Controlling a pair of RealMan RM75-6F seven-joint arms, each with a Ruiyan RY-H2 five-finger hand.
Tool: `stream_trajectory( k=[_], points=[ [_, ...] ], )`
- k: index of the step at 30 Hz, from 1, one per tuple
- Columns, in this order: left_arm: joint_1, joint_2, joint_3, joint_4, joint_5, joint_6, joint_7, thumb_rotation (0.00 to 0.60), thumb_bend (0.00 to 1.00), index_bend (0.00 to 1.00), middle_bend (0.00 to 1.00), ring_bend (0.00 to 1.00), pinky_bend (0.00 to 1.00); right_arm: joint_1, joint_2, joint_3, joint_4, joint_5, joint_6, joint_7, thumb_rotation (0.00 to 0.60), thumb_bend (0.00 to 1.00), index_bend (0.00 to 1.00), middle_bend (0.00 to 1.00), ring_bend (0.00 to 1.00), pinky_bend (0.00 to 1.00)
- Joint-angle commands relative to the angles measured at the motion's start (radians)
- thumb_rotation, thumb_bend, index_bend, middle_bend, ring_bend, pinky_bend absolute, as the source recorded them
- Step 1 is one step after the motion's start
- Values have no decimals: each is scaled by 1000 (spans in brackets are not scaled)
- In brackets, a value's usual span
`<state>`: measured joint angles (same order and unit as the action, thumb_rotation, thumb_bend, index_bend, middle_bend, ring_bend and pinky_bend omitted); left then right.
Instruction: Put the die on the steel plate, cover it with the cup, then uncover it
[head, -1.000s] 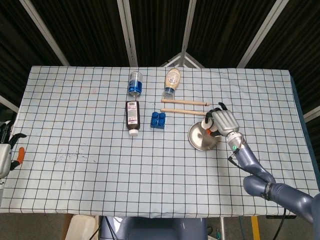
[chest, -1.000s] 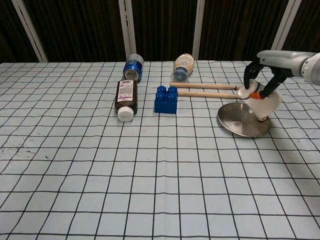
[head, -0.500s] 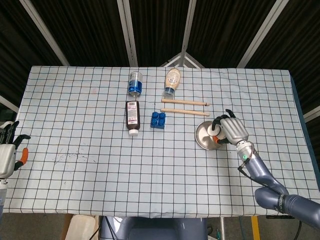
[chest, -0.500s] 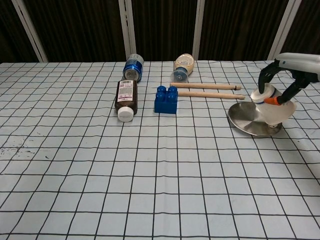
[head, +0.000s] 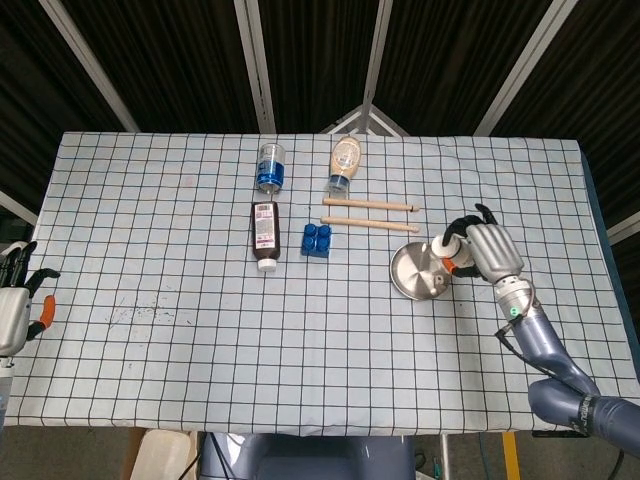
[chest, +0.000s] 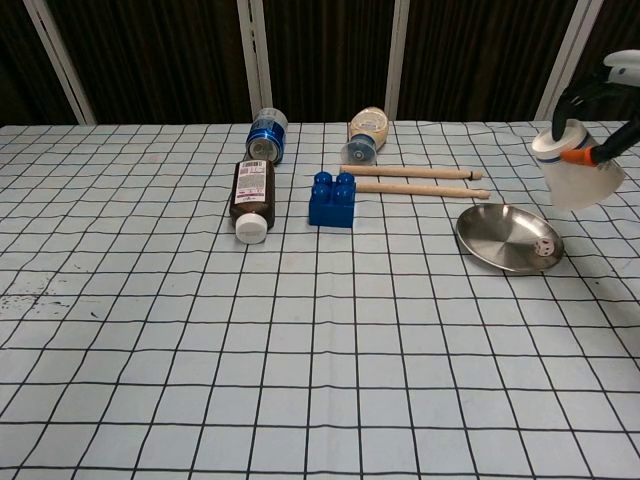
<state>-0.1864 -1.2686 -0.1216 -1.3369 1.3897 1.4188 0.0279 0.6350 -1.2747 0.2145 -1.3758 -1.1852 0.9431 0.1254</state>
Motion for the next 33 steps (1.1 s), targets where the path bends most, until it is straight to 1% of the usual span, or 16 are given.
stream_trajectory(
  k=[1, 5, 9, 11, 12, 13, 15, 19, 25, 33],
  points=[
    [0, 0, 0, 0, -1, -1, 0, 600, 693, 335, 0, 0, 156, -46, 34, 3, 10, 3, 32, 64, 600, 456, 522, 491, 257, 0],
    [-1, -1, 2, -1, 0, -4, 5, 600, 693, 335, 0, 0, 155, -98, 29, -12, 56, -24, 77, 154, 600, 455, 522, 491, 257, 0],
    [0, -2, 5, -6, 3, -1, 11, 600, 693, 335, 0, 0, 155, -128, -10, -22, 129, -59, 110, 264, 600, 455, 522, 491, 257, 0],
    [3, -1, 4, -10, 4, 7, 13, 600, 693, 335, 0, 0, 156, -136, -47, -20, 190, -78, 129, 336, 600, 456, 522, 491, 258, 0],
    [6, 0, 3, -13, 4, 13, 14, 600, 693, 335, 0, 0, 155, -140, -80, -16, 243, -89, 140, 395, 600, 456, 522, 491, 257, 0],
    [6, 0, 3, -13, 3, 15, 14, 600, 693, 335, 0, 0, 155, -140, -92, -15, 262, -91, 142, 414, 600, 456, 522, 491, 257, 0],
    [9, 1, 0, -14, -1, 19, 17, 600, 693, 335, 0, 0, 155, -139, -149, -17, 360, -108, 144, 500, 600, 456, 522, 491, 257, 0],
    [7, -2, -1, -10, -6, 13, 24, 600, 692, 334, 0, 0, 156, -133, -229, -26, 502, -136, 143, 607, 600, 456, 522, 491, 258, 0],
    [5, -7, -1, -7, -10, 8, 33, 600, 693, 335, 0, 0, 156, -113, -319, -28, 673, -173, 157, 724, 600, 456, 522, 491, 257, 0],
    [7, -10, -2, -7, -11, 14, 44, 600, 693, 335, 0, 0, 156, -85, -390, -36, 807, -193, 128, 812, 600, 456, 522, 491, 257, 0]
  ],
)
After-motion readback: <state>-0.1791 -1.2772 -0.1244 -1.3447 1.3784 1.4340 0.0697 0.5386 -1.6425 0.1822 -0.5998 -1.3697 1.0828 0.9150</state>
